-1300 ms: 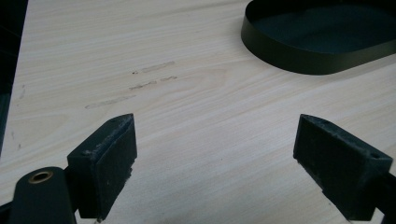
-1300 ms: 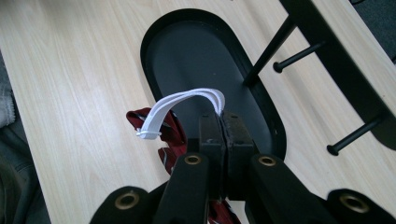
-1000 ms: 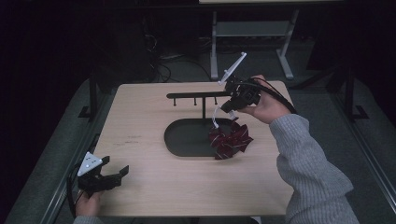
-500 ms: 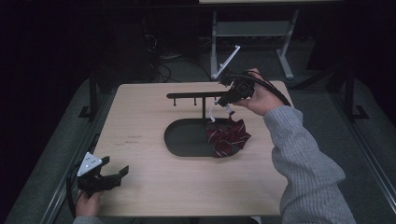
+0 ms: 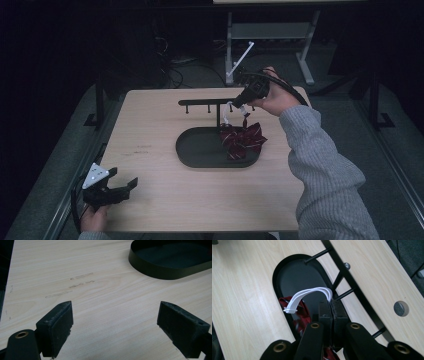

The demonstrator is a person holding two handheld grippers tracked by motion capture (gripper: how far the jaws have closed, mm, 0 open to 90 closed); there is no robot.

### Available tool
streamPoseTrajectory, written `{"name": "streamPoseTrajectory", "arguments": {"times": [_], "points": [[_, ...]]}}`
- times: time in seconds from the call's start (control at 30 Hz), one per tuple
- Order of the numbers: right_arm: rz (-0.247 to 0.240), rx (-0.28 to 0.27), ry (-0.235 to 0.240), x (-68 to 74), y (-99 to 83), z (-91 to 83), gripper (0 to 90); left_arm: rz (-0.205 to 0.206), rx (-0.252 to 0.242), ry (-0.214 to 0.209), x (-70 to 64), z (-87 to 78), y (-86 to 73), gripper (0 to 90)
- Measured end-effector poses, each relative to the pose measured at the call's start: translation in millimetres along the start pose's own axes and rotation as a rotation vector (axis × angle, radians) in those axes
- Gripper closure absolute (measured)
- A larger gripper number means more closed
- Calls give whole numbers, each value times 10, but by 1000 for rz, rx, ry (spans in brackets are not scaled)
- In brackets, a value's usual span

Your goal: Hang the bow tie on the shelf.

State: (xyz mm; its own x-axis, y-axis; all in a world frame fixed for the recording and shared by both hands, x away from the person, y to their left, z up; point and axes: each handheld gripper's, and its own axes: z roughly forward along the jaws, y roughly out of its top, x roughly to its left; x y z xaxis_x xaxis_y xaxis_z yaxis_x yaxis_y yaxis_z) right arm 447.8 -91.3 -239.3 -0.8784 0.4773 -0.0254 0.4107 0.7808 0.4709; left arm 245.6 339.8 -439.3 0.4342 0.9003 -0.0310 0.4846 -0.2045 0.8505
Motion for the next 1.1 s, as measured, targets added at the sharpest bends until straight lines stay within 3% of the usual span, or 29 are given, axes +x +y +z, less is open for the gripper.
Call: {"name": "streamPoseTrajectory", "arguments": {"times": [0.47,1.1], "points": [[41,23,3,-196,66,139,878,-1,0,-3,1,-3,1,130],[66,49,5,-278,63,234,877,-1,-1,-5,-4,-6,3,130]]}}
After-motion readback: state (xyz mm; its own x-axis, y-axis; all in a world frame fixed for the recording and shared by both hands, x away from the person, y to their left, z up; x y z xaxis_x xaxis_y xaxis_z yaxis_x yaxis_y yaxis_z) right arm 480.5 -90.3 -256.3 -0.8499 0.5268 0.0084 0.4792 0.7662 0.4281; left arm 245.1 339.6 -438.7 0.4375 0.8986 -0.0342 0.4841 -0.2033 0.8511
